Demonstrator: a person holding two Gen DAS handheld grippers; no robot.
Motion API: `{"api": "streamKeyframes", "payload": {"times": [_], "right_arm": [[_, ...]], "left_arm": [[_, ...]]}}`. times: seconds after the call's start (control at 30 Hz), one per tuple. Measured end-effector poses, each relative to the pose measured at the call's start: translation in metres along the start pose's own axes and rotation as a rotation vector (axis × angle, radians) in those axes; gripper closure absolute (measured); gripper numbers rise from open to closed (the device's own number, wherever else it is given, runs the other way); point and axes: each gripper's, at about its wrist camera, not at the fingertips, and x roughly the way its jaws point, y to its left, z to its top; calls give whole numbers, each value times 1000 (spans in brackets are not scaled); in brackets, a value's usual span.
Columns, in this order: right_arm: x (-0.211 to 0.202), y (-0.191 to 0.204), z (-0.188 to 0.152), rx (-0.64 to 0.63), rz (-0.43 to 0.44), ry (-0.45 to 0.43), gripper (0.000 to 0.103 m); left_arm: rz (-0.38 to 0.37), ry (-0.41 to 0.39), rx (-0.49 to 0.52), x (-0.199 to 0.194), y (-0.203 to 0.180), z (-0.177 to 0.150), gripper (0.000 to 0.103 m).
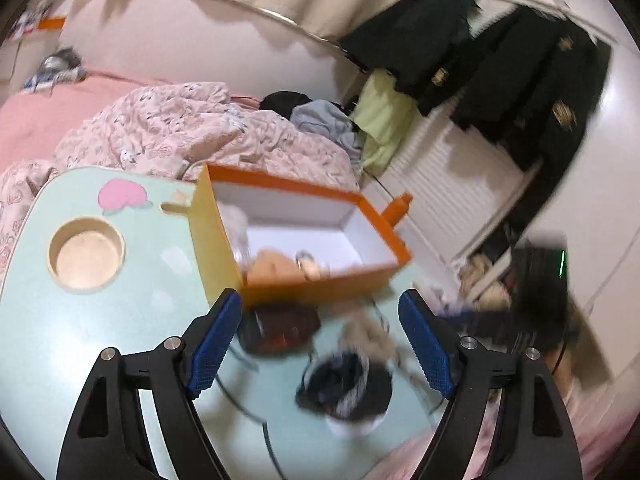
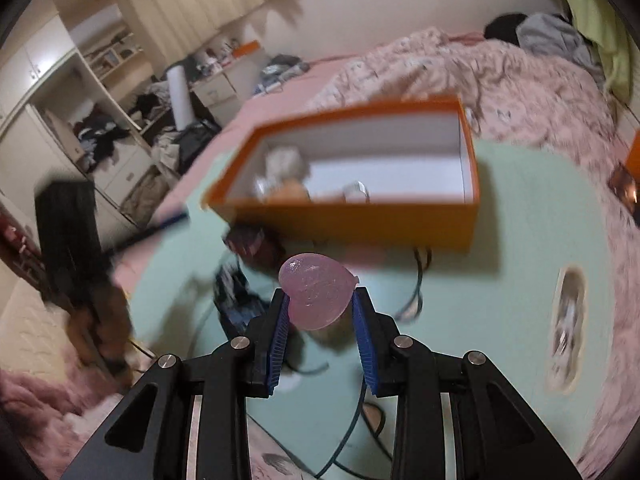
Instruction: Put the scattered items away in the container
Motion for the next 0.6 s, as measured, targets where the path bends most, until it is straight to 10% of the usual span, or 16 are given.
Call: {"api": "streamKeyframes", "payload": {"times": [0.27, 0.4, 0.6], "right_arm": [[34, -10, -24, 46, -83, -9, 71], [39, -5, -33, 39, -111, -47, 69], [40, 4, -41, 9, -77, -73, 61]], "left_arm": [[247, 246, 110, 69, -19, 74, 32], [399, 369, 203, 119, -18, 74, 63], [594, 432, 285, 156, -9, 63, 70]]}}
